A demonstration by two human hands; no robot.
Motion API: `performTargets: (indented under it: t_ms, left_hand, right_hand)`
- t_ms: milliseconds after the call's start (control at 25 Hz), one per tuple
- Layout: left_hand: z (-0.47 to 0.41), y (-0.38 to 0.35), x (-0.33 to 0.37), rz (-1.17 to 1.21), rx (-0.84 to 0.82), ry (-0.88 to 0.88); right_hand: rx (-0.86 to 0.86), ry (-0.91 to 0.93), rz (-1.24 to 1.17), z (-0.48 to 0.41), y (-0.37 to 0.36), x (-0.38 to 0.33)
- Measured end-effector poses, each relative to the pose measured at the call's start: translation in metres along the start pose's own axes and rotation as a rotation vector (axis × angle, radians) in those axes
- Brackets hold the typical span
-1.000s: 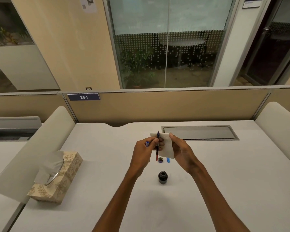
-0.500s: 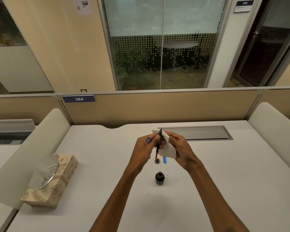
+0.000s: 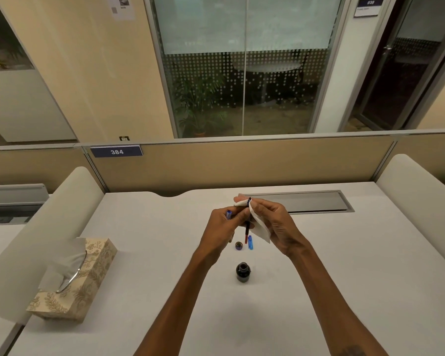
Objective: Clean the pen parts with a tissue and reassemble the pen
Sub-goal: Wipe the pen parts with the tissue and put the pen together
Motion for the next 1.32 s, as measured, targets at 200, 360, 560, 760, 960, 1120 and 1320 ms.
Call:
performTargets:
  t_ms: [200,360,560,760,960,1120,1320]
  left_hand:
    - [-0.004,0.000,0.003,0.025,0.079,0.004]
    - [-0.005,0.001,0.012,0.037,0.034,0.013]
    - [-0.013,0.003,0.018,-0.080,-0.118,-0.045]
    - [-0.014,0.002,0.022,-0.146,-0.068,-0.067]
    - [-0.015,0.006,0.009,-0.056,0.025,0.014]
    - [-0.015,0.007,0.006,-0.062,0.071,0.029]
    - [-0.011,0.007,0.020,-0.113,-0.076,-0.007]
  right_hand:
    - [0.062,0.067,0.042,-0.004,-0.001,-0.005]
    - [0.086,0.104,0.159,-0.002,0.005,-0.013]
    - [0.077,0.100,0.097,0.001,0.004,-0.016]
    - [0.076,0.133,-0.008,0.003,-0.001,-0.014]
    - [0.118,0.128,-0.029,0.000,0.001,-0.008]
    - [0.196,0.111,0.039,-0.003,0.006,-0.007]
    - [0.195,0.137,0.111,-0.002,0.008,-0.006]
Point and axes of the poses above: each hand's wrist, its own z-axis away from the middle knuckle, its own y-axis out of the back of the hand, x = y × z, the point moved 6 cm from there along -z, towards the middle knuckle, and after that the axes turned 10 degrees about -y, right-handed, at the moved point
